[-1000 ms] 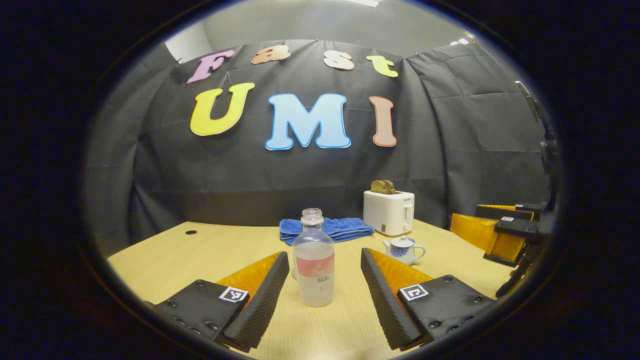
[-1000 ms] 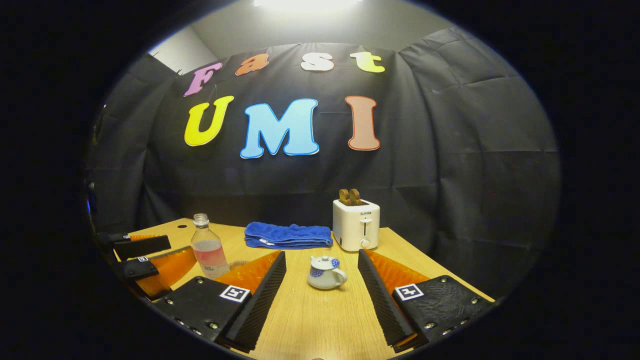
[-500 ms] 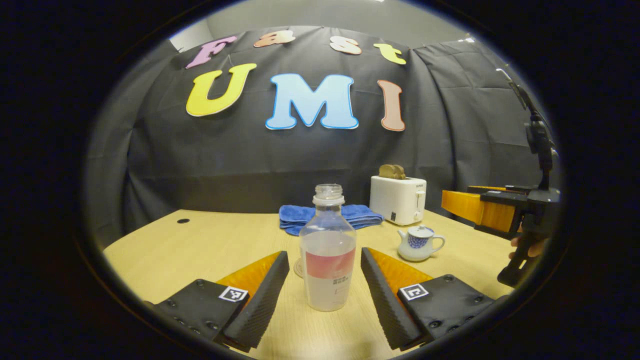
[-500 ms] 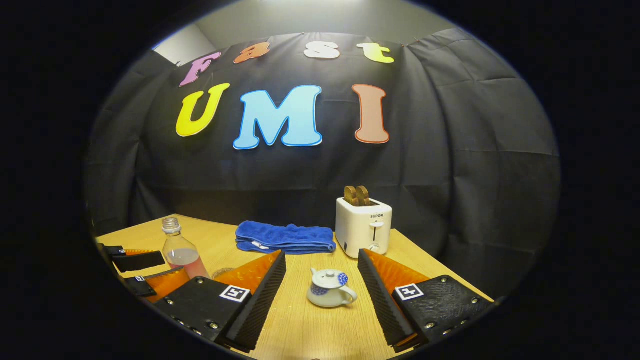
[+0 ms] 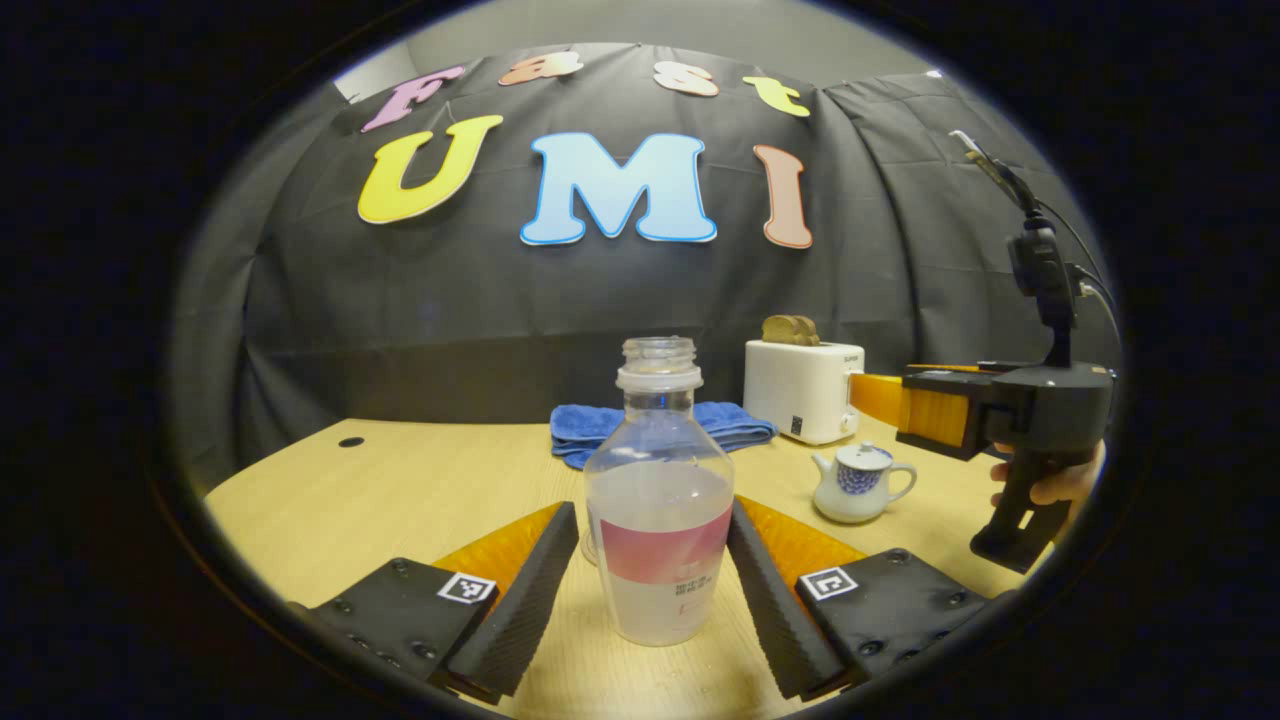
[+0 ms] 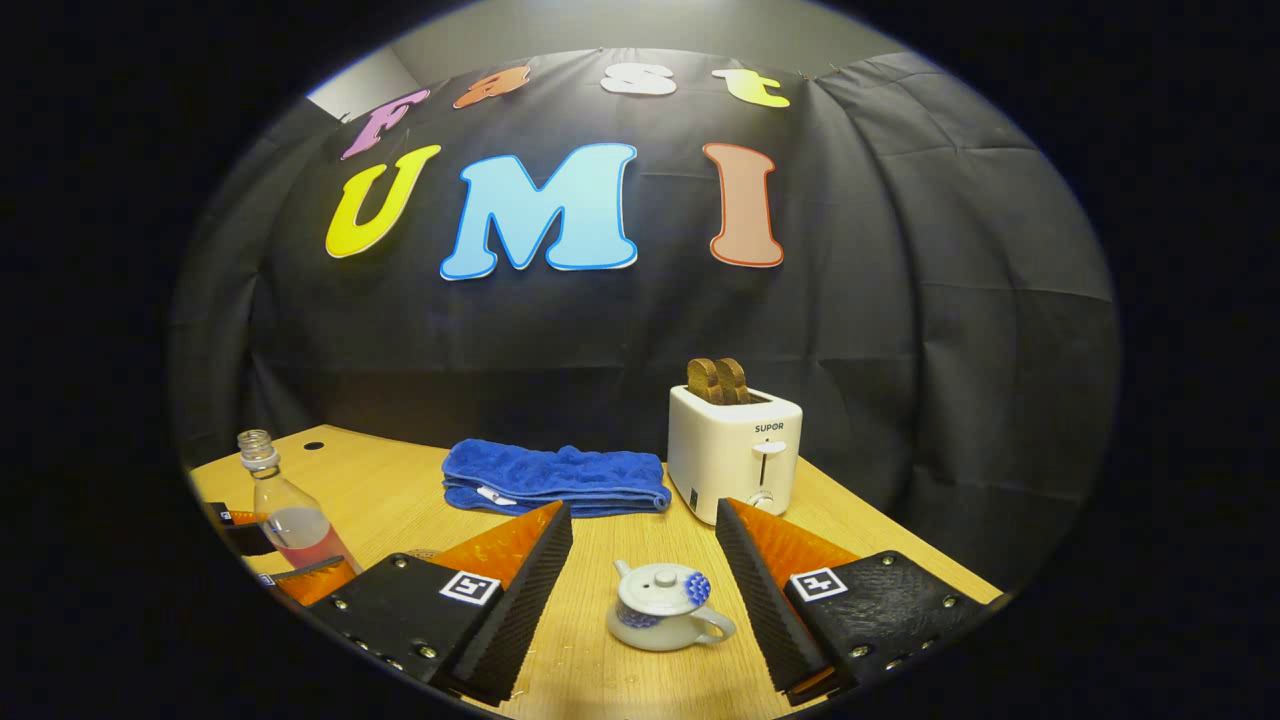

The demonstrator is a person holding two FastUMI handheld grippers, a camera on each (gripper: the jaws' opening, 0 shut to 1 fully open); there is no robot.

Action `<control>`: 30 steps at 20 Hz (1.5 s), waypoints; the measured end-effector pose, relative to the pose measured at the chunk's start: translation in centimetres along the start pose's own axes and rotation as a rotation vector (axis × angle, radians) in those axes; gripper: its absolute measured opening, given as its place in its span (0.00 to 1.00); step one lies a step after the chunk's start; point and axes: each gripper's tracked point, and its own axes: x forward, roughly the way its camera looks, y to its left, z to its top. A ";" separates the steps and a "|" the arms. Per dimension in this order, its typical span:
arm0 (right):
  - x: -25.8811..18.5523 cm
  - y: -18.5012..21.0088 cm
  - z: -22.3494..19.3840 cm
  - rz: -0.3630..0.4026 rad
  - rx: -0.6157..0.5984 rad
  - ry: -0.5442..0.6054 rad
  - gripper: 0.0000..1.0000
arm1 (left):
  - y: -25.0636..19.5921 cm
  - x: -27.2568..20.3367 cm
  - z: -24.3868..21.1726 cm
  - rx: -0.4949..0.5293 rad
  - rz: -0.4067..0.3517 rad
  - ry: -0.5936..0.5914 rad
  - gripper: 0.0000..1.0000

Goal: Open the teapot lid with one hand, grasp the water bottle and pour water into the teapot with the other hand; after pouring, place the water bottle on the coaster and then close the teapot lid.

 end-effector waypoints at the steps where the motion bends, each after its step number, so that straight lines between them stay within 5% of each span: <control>1: 0.6 -0.2 -0.1 -0.007 -0.002 0.000 0.90 | 0.0 0.0 0.0 -0.001 0.000 0.001 1.00; 9: 4.8 -0.8 -3.8 -0.045 -0.022 0.053 0.90 | -0.1 -0.4 -0.3 0.007 -0.016 0.025 1.00; 11: 5.3 -1.0 -4.2 -0.052 -0.020 0.060 0.90 | -0.1 -0.3 -0.4 0.008 -0.014 0.026 0.88; 19: 6.2 -1.7 -5.6 -0.072 -0.021 0.083 0.87 | -1.4 0.3 0.6 -0.054 -0.036 -0.029 0.87; 20: 6.4 -1.8 -5.8 -0.070 -0.007 0.089 0.75 | -1.2 0.3 0.6 -0.053 -0.034 -0.032 0.87; 23: 6.8 -1.8 -6.3 -0.058 0.032 0.106 0.69 | -1.6 0.2 0.5 -0.057 -0.051 -0.025 0.87; 25: 6.7 -1.8 -6.0 -0.057 0.047 0.107 0.52 | -1.7 0.0 0.5 -0.061 -0.059 -0.021 0.87; 30: 6.6 -1.7 -5.8 -0.061 -0.028 0.108 0.49 | -1.5 0.2 0.6 -0.058 -0.051 -0.031 0.87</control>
